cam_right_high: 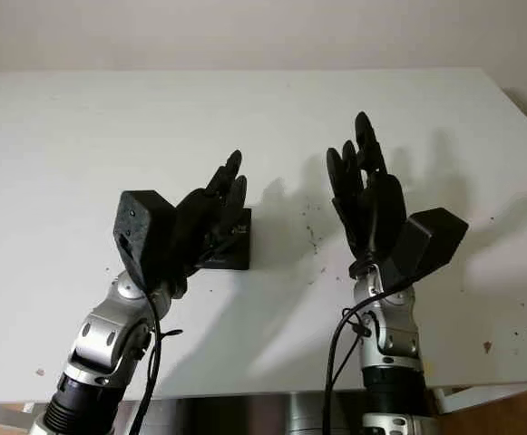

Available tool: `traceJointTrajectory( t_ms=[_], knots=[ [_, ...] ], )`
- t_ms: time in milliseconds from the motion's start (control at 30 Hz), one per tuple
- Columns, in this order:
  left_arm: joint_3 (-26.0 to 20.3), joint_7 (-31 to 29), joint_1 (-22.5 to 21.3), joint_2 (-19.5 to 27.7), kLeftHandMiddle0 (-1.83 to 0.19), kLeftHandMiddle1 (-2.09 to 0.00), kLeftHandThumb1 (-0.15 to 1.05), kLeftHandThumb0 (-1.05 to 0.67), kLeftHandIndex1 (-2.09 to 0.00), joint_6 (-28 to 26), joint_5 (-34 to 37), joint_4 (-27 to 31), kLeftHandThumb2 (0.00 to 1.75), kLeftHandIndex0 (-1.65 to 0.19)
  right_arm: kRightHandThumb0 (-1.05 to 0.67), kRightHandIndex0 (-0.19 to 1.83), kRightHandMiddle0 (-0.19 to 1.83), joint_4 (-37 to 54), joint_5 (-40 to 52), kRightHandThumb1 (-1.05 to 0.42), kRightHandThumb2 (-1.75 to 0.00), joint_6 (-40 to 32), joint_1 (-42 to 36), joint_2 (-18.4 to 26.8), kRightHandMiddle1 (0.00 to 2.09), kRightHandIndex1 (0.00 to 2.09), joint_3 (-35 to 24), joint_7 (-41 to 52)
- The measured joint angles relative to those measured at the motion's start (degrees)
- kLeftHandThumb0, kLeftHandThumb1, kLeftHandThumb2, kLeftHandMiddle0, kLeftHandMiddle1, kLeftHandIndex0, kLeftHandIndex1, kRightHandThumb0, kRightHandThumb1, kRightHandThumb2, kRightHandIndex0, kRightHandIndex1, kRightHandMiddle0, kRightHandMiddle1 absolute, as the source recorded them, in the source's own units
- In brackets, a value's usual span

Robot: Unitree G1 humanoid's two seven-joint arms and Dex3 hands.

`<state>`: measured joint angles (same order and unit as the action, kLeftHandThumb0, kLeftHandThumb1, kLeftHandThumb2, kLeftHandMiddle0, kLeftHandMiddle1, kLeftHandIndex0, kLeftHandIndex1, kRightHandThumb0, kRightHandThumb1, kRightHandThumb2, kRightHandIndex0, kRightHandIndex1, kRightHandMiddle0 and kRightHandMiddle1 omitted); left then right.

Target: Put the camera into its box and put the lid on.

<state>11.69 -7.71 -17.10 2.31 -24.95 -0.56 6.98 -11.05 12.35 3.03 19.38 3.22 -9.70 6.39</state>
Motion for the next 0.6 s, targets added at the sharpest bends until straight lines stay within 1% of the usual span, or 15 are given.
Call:
traceJointTrajectory(
  t_ms=[167,233,333,433,533,600],
  knots=[
    [1.7,1.9,2.9,0.3,0.19,0.00,1.05,-0.77,0.00,8.4,-4.4,-3.8,0.76,0.19,-0.63,-0.02,0.03,0.0,0.1,-1.05,-0.24,0.0,0.0,0.2,0.05,0.05,0.0,0.3],
    [1.8,2.8,3.9,0.1,0.19,0.00,1.05,-0.77,0.00,12.2,-5.6,-5.7,0.76,0.19,-0.63,-0.01,0.03,0.0,0.2,-1.05,-0.24,0.0,0.0,0.3,0.05,0.05,-0.1,0.4],
    [1.7,3.6,5.0,0.1,0.19,0.00,1.05,-0.77,0.00,16.6,-6.7,-7.4,0.75,0.19,-0.63,-0.02,0.03,0.0,0.3,-1.05,-0.24,0.0,0.0,0.4,0.05,0.05,-0.2,0.5],
    [1.1,3.8,6.8,0.1,0.19,0.00,1.05,-0.74,0.00,21.5,-6.6,-7.2,0.73,0.19,-0.63,-0.02,0.03,0.0,0.6,-1.05,-0.24,0.0,0.0,0.6,0.05,0.05,-0.5,0.8],
    [-1.1,3.2,7.6,0.0,0.19,0.00,1.05,-0.69,0.00,23.6,-3.9,-6.3,0.69,0.19,-0.63,-0.02,0.03,0.0,0.6,-1.05,-0.24,-0.1,0.0,1.0,0.05,0.05,-0.5,0.9],
    [-3.0,3.0,7.4,0.0,0.19,0.00,1.05,-0.68,0.00,25.3,-2.3,-5.3,0.67,0.19,-0.64,-0.02,0.03,0.0,0.5,-1.05,-0.24,-0.1,0.0,1.1,0.05,0.05,-0.5,0.9]
  ],
)
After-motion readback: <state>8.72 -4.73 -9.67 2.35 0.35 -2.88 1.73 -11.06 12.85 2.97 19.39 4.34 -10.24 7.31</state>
